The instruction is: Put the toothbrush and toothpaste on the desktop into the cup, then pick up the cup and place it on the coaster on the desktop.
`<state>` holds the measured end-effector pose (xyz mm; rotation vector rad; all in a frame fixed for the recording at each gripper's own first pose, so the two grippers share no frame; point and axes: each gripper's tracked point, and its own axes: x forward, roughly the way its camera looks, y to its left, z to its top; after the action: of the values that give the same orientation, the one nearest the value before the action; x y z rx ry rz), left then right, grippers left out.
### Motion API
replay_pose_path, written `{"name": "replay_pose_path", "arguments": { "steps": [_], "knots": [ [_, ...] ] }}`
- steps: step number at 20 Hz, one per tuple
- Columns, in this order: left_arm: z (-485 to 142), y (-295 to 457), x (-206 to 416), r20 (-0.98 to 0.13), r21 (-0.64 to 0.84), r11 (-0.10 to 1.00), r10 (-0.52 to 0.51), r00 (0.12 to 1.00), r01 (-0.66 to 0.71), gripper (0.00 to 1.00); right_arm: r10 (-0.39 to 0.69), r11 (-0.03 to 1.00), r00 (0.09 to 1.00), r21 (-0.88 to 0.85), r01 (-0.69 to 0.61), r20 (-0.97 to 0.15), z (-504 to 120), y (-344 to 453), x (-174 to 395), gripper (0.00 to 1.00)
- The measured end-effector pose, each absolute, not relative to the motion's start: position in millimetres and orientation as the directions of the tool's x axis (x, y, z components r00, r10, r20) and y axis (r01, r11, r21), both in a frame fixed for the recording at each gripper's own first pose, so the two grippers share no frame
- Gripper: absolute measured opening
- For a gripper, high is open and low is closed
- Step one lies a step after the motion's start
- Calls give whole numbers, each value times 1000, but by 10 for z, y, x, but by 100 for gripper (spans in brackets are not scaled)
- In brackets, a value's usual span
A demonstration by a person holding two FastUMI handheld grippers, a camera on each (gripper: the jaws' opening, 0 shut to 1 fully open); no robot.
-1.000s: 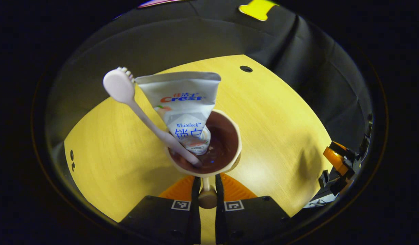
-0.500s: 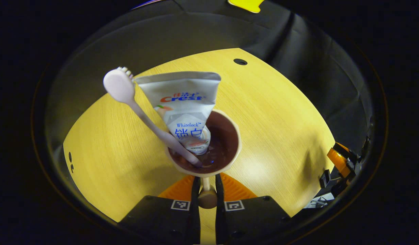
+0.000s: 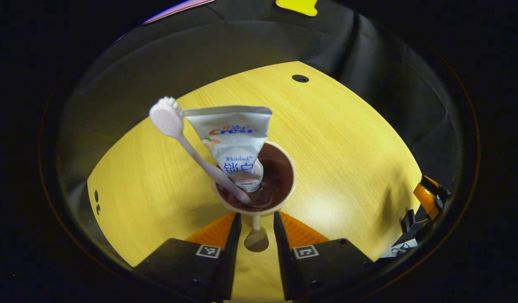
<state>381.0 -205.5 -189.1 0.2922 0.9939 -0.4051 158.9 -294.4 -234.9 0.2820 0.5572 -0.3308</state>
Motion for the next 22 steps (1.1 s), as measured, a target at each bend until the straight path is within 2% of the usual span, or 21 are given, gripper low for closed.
{"name": "replay_pose_path", "arguments": {
  "steps": [2, 4, 5, 10, 13, 16, 22],
  "knots": [
    [-1757, -2016, 3690, -842, 28, 893, -221, 492, 449, 69, -225, 912, 804, 171, 373, -551, -2310, -2889, 1588, 99],
    [-1555, -1911, 3625, -810, 18, 914, -224, 542, 405, 100, -225, 920, 812, 155, 359, -538, -2225, -2860, 1592, 99],
    [-1437, -1847, 3580, -791, 10, 924, -227, 568, 383, 98, -229, 921, 815, 152, 358, -533, -2173, -2865, 1590, 99],
    [-708, -1504, 3177, -662, 7, 948, -235, 712, 319, 98, -222, 933, 854, 154, 327, -470, -1654, -2769, 1560, 99],
    [-234, -1178, 2820, -557, 29, 965, -201, 806, 260, 98, -225, 946, 883, 123, 299, -412, -1214, -2673, 1483, 99],
    [249, -772, 2424, -405, 40, 988, -121, 906, 150, 97, -206, 958, 915, 117, 260, -347, -737, -2489, 1322, 99],
    [679, -81, 1492, -230, 9, 1000, -16, 973, 19, 97, -162, 985, 956, 18, 171, -243, -120, -2080, 873, 98]
  ]
}}
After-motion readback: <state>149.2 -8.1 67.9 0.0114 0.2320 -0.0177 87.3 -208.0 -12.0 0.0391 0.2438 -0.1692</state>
